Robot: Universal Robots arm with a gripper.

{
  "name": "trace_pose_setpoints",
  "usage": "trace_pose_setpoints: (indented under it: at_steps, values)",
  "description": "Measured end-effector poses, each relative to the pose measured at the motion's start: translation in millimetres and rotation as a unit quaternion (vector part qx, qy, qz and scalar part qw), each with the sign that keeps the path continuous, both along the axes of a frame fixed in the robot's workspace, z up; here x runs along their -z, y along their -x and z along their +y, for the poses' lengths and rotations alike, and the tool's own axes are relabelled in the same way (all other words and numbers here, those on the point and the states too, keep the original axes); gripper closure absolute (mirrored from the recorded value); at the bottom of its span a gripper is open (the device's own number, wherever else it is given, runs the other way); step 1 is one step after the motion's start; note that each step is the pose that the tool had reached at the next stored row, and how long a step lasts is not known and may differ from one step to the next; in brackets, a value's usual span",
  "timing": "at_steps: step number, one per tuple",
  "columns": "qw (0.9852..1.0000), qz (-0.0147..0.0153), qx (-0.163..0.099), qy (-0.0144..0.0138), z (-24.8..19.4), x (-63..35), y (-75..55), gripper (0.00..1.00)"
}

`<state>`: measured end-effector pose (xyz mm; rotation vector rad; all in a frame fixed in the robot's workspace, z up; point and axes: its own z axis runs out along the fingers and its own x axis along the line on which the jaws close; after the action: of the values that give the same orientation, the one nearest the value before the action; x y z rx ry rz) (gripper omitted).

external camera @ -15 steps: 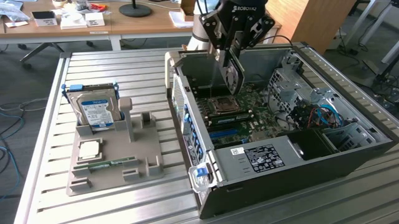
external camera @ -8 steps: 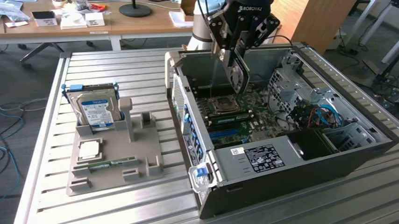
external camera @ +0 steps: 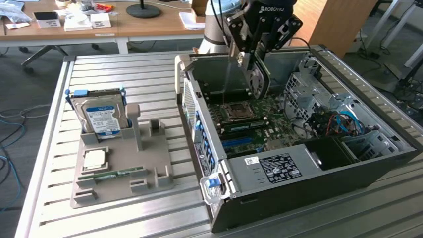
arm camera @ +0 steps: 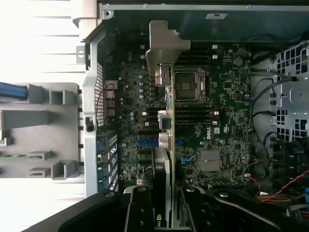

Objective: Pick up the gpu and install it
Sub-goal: 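Pick up the gpu and move the gpu toward the slot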

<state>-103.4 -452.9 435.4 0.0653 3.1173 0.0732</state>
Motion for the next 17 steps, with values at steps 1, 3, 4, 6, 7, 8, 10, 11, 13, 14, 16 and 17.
trace_pose_setpoints:
  at_steps: [1, 3, 4, 6, 7, 8, 10, 11, 13, 14, 16, 17]
  values:
    - [1.0000, 0.0000, 0.000, 0.0000, 0.0, 0.0, -1.4, 0.73]
    - [1.0000, 0.0000, 0.000, 0.0000, 0.0, 0.0, -4.3, 0.73]
    - [1.0000, 0.0000, 0.000, 0.0000, 0.0, 0.0, -5.7, 0.73]
    - [1.0000, 0.0000, 0.000, 0.0000, 0.0, 0.0, -8.6, 0.73]
    - [1.0000, 0.0000, 0.000, 0.0000, 0.0, 0.0, -10.2, 0.73]
    - [1.0000, 0.0000, 0.000, 0.0000, 0.0, 0.0, -11.8, 0.73]
    - [1.0000, 0.0000, 0.000, 0.0000, 0.0, 0.0, -15.1, 0.73]
    - [1.0000, 0.0000, 0.000, 0.0000, 0.0, 0.0, -16.7, 0.73]
    - [1.0000, 0.0000, 0.000, 0.0000, 0.0, 0.0, -19.7, 0.73]
    - [1.0000, 0.0000, 0.000, 0.0000, 0.0, 0.0, -21.2, 0.73]
    - [1.0000, 0.0000, 0.000, 0.0000, 0.0, 0.0, -24.2, 0.73]
    - [1.0000, 0.0000, 0.000, 0.0000, 0.0, 0.0, -25.7, 0.73]
